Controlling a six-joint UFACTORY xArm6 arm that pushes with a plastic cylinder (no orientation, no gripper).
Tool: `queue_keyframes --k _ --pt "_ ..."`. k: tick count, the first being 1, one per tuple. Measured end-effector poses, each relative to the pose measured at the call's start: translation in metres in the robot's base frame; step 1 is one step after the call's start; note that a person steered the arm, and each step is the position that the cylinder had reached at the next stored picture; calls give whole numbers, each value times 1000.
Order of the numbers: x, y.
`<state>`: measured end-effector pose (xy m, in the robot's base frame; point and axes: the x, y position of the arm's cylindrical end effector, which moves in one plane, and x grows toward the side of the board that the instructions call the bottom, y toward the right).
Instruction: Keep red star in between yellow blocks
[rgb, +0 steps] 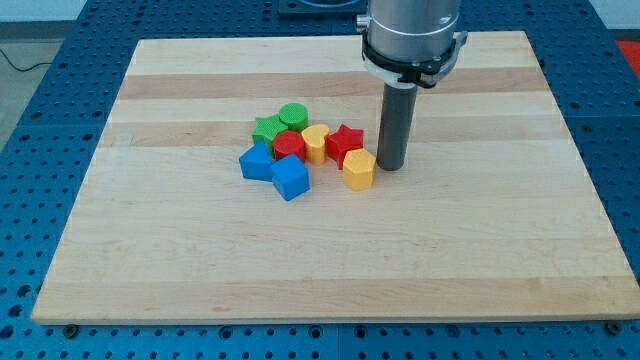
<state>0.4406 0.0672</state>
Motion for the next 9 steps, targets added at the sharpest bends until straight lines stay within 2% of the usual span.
queue_keyframes --k 1,2,4,7,8,9 --pt "-14 5" --pt "-49 4" --pt "-47 -9" --pt "9 -27" --pt "8 -11" --pt "-25 10"
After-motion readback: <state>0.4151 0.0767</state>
